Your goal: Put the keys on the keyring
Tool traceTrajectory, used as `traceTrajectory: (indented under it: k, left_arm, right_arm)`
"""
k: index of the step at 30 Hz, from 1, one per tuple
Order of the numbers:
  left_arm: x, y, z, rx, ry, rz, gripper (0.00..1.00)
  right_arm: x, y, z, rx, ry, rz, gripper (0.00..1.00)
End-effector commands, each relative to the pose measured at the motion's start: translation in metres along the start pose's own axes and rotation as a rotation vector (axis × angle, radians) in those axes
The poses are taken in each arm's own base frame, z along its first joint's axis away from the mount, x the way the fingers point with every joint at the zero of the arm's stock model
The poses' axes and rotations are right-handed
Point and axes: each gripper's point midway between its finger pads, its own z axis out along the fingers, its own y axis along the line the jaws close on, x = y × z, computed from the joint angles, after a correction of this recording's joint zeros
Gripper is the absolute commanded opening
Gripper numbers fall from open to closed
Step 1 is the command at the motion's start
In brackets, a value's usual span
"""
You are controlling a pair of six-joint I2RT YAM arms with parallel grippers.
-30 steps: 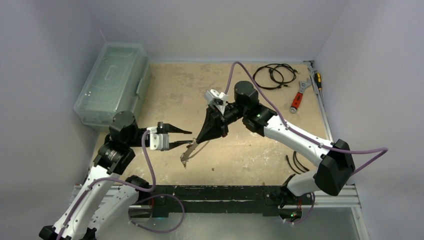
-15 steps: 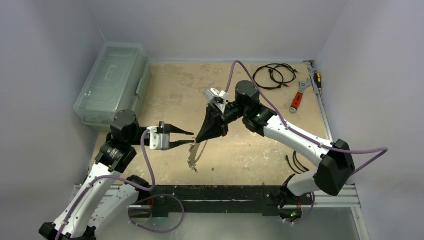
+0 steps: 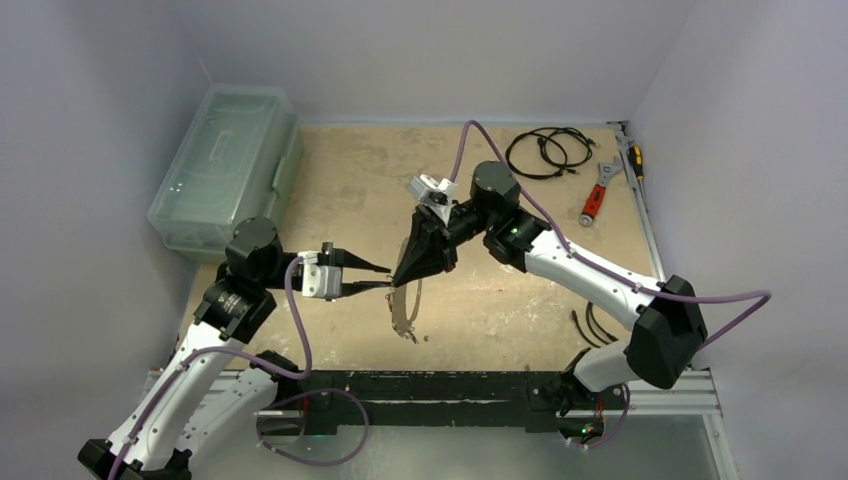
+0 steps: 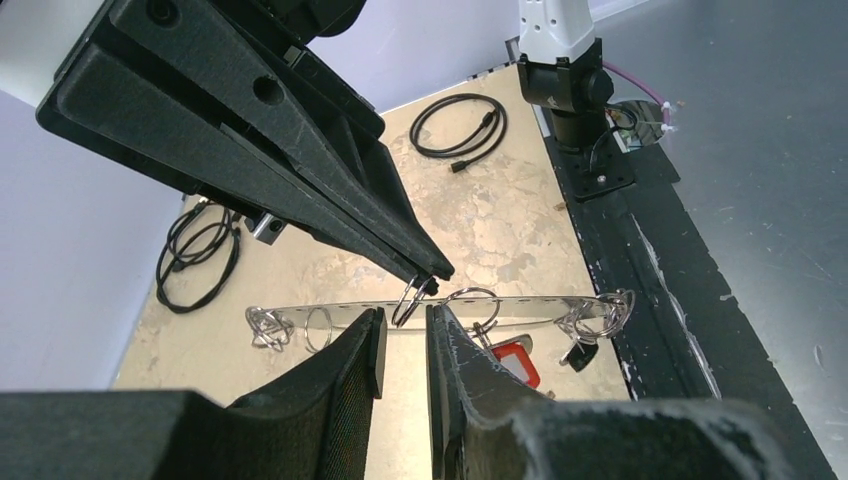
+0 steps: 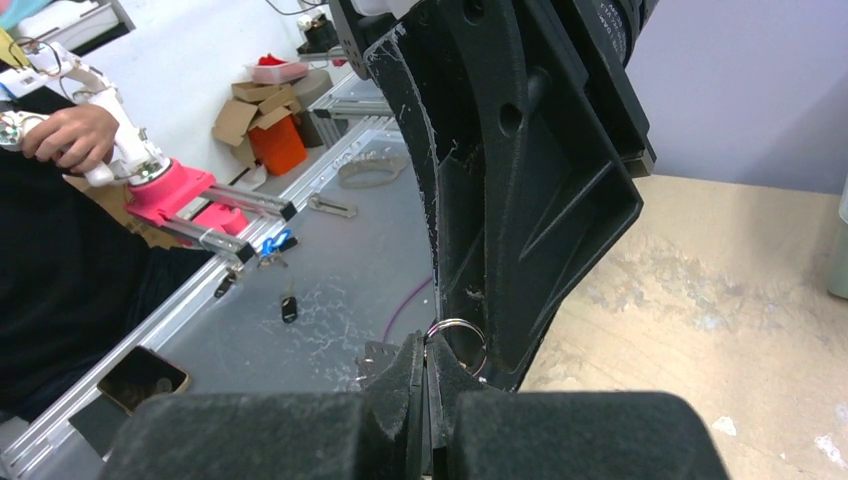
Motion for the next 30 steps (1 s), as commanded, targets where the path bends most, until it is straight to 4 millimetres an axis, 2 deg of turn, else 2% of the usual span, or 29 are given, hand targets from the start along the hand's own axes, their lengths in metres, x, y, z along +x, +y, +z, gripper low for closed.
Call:
traceTrajectory:
  k: [1, 6, 10, 17, 19, 22, 25, 26, 30]
  left_arm:
    - [-0.008, -0.004, 0.003, 0.037, -0.035, 0.027, 0.22]
    - [-0.005, -0.006, 0.005, 0.044, -0.041, 0.018, 0.17]
    - [-0.003, -0.007, 0.005, 0.041, -0.038, 0.016, 0.0]
    - [-0.002, -0.005, 0.001, -0.007, -0.025, 0.042, 0.0]
    - [-0.003, -0.004, 0.0, -0.021, -0.021, 0.049, 0.0]
    - [-0.004, -0.003, -0.001, -0.033, -0.027, 0.056, 0.0]
    - [-0.004, -0.003, -0.002, -0.046, -0.029, 0.054, 0.0]
    - [-0.004, -0.003, -0.002, -0.049, -0.03, 0.056, 0.0]
    - [-0.005, -0.004, -0.004, -0.06, -0.032, 0.058, 0.0]
  right_arm:
    - [-0.007, 0.004, 0.001, -0.03, -0.014, -0.04, 0.0]
    - [-0.005, 0.001, 0.003, -0.037, -0.017, -0.018, 0.0]
    - [-0.009, 0.007, 0.003, -0.055, -0.037, -0.014, 0.0]
    - [-0.012, 0.035, -0.003, -0.16, -0.073, -0.027, 0.0]
    - [-0.007, 0.033, -0.006, -0.185, -0.069, 0.011, 0.0]
    - [-0.004, 0.021, -0.005, -0.183, -0.058, 0.062, 0.13]
    - [-0.007, 0.02, -0.006, -0.179, -0.068, 0.05, 0.38]
    - [-0.008, 0.02, -0.007, -0.176, -0.07, 0.045, 0.43]
    - [-0.014, 0.018, -0.015, -0.153, -0.073, 0.036, 0.52]
